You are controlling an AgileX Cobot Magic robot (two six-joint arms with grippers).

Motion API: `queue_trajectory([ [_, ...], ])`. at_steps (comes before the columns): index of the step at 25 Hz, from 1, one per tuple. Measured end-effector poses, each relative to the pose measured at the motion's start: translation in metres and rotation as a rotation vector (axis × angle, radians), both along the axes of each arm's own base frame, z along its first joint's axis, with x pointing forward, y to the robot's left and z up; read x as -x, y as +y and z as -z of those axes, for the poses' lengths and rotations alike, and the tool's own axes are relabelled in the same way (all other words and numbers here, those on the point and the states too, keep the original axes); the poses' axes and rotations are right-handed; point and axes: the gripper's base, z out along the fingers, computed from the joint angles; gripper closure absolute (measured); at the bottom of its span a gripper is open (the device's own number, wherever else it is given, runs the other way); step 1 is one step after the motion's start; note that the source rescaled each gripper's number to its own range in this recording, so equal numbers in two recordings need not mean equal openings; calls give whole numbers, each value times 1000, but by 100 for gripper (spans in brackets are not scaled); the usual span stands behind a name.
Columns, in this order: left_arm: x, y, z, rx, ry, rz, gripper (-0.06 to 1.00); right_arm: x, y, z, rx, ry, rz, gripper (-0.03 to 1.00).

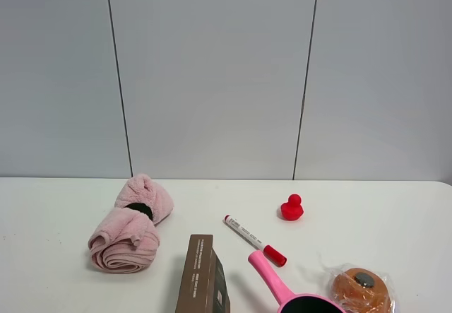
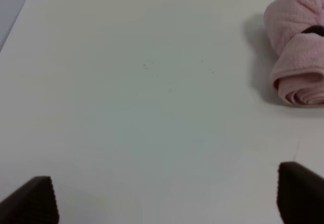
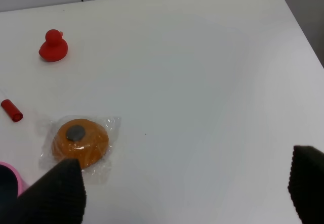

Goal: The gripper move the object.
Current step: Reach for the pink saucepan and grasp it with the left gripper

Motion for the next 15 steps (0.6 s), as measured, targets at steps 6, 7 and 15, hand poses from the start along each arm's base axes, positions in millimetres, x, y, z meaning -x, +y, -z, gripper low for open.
queue_trajectory([
  [6, 0, 0, 0, 0, 0, 0, -6, 0, 0, 0, 0, 0, 0, -3],
  [7, 0, 0, 0, 0, 0, 0, -6, 0, 0, 0, 0, 0, 0, -3],
  [15, 0, 0, 0, 0, 0, 0, -6, 0, 0, 0, 0, 0, 0, -3],
])
